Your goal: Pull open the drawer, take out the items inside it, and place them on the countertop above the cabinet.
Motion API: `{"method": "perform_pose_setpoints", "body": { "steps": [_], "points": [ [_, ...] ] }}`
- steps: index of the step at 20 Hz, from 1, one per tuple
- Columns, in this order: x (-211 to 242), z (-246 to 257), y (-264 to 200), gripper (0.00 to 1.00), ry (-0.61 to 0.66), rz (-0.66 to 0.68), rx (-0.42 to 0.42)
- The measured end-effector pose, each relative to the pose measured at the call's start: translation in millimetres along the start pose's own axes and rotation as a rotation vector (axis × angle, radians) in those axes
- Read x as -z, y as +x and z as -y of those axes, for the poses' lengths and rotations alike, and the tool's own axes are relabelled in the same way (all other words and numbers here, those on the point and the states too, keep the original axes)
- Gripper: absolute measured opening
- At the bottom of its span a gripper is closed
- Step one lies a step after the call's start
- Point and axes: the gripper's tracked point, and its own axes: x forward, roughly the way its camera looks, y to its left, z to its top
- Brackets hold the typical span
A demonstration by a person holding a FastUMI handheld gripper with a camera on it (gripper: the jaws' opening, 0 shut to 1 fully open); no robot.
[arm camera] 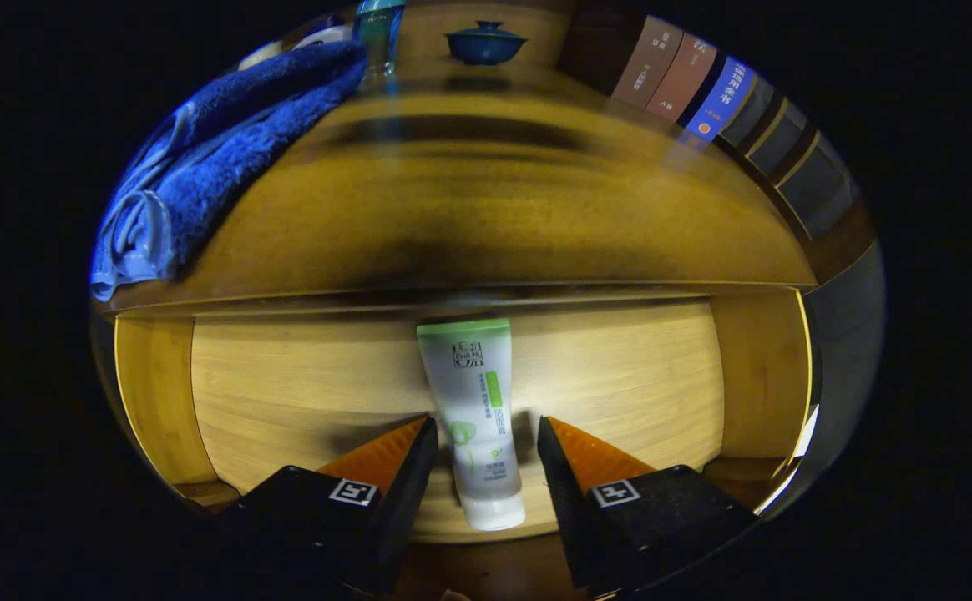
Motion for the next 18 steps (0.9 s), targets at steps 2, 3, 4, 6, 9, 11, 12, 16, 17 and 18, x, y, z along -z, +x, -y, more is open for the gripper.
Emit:
{"method": "perform_pose_setpoints", "body": {
  "steps": [2,3,4,6,9,11,12,16,17,18],
  "points": [
    [3,-3,2,0.72,0.004,-0.019,-0.008],
    [3,-6,4,0.68,0.013,-0.013,-0.018],
    [2,-9,5,0.63,0.007,-0.021,-0.039],
    [3,-11,5,0.54,0.008,-0.023,-0.048],
    [4,-11,2,0.41,0.041,-0.013,-0.055],
    [4,-12,-5,0.34,0.042,0.002,-0.078],
    [4,-13,-9,0.31,0.042,0.015,-0.076],
    [6,-9,-32,0.31,0.030,0.035,-0.046],
    [6,-10,-41,0.31,0.034,0.043,-0.045],
    [6,-9,-49,0.31,0.034,0.050,-0.040]
  ]
}}
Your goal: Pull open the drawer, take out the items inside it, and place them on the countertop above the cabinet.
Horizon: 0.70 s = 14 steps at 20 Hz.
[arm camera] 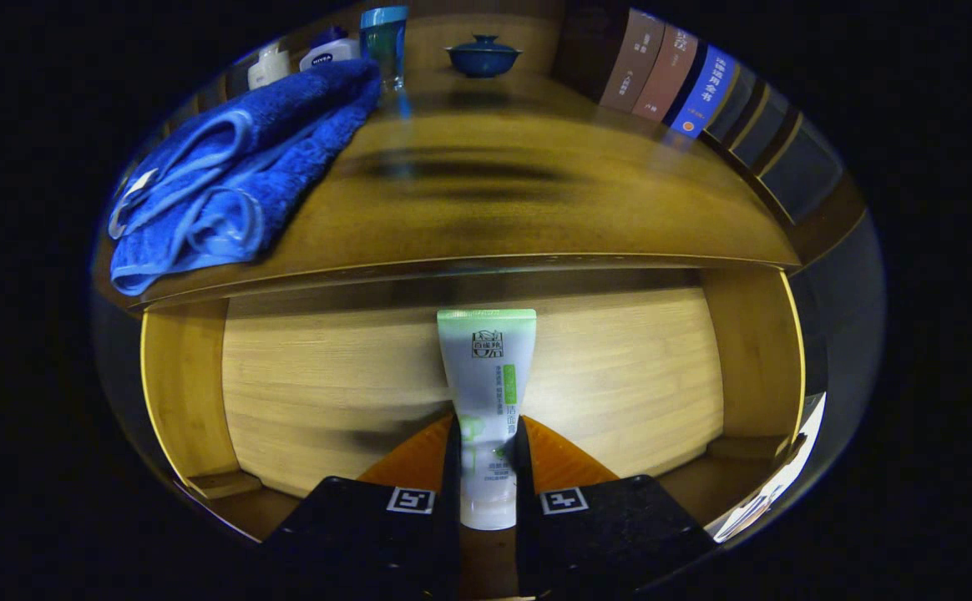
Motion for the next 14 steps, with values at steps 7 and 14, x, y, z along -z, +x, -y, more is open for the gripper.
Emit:
{"method": "perform_pose_setpoints", "body": {
  "steps": [7,14],
  "points": [
    [-7,10,-61,0.31,0.014,0.070,0.039],
    [-68,19,-102,0.31,0.015,0.164,0.041]
  ]
}}
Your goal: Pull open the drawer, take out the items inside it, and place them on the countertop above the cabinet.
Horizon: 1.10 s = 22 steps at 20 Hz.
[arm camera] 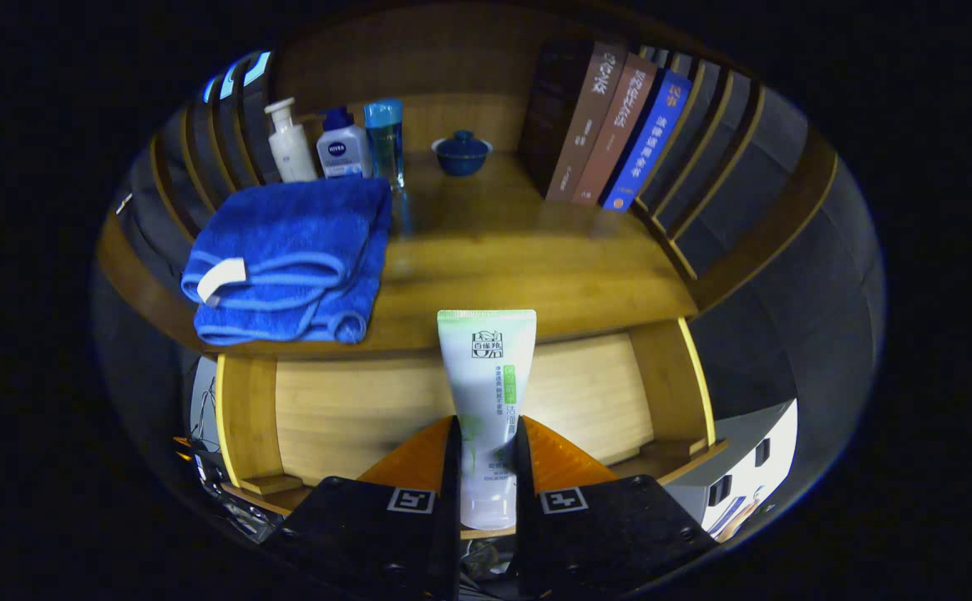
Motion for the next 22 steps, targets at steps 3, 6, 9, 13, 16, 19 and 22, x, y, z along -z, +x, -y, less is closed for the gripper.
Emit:
{"method": "perform_pose_setpoints", "body": {
  "steps": [3,6,9,13,16,19,22],
  "points": [
    [-37,0,17,0.31,-0.025,0.007,-0.019],
    [-66,-6,44,0.31,-0.044,-0.005,-0.053],
    [-89,-14,73,0.31,-0.068,-0.014,-0.086],
    [-103,-24,101,0.31,-0.064,-0.032,-0.124],
    [-111,-30,108,0.43,-0.108,-0.033,-0.130],
    [-120,-42,105,0.60,-0.092,0.003,-0.182],
    [-123,-45,93,0.78,-0.077,0.042,-0.206]
  ]
}}
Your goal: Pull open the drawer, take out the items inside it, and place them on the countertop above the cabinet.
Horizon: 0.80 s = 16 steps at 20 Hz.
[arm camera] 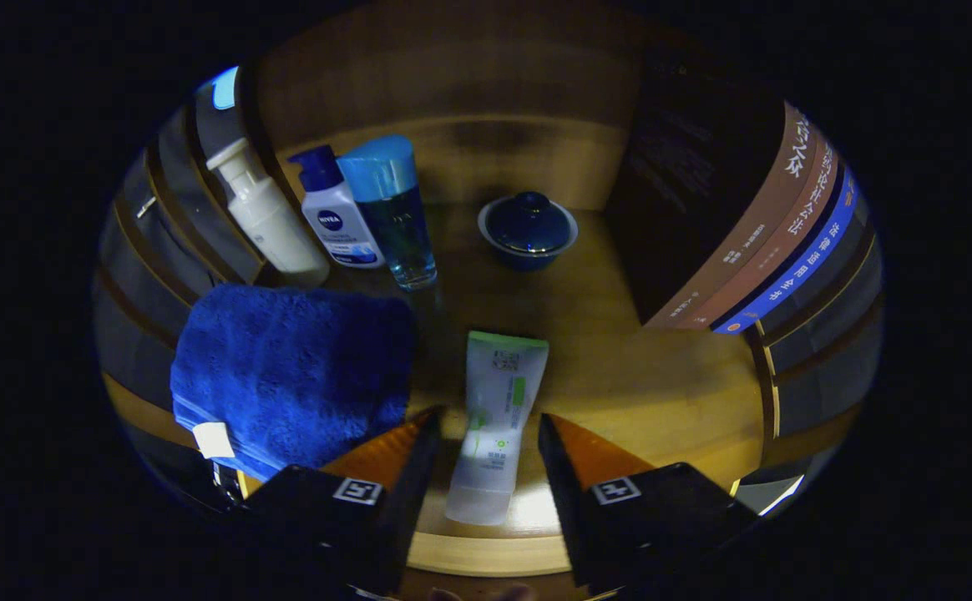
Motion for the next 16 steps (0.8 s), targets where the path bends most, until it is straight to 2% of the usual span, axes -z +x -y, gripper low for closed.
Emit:
{"method": "perform_pose_setpoints", "body": {
  "steps": [2,9,12,16],
  "points": [
    [-3,-3,-9,0.90,0.004,0.042,-0.014],
    [9,-14,-52,0.97,0.033,0.120,0.001],
    [24,-15,-79,0.99,0.043,0.156,0.037],
    [50,-23,-121,0.98,0.090,0.284,0.041]
  ]
}}
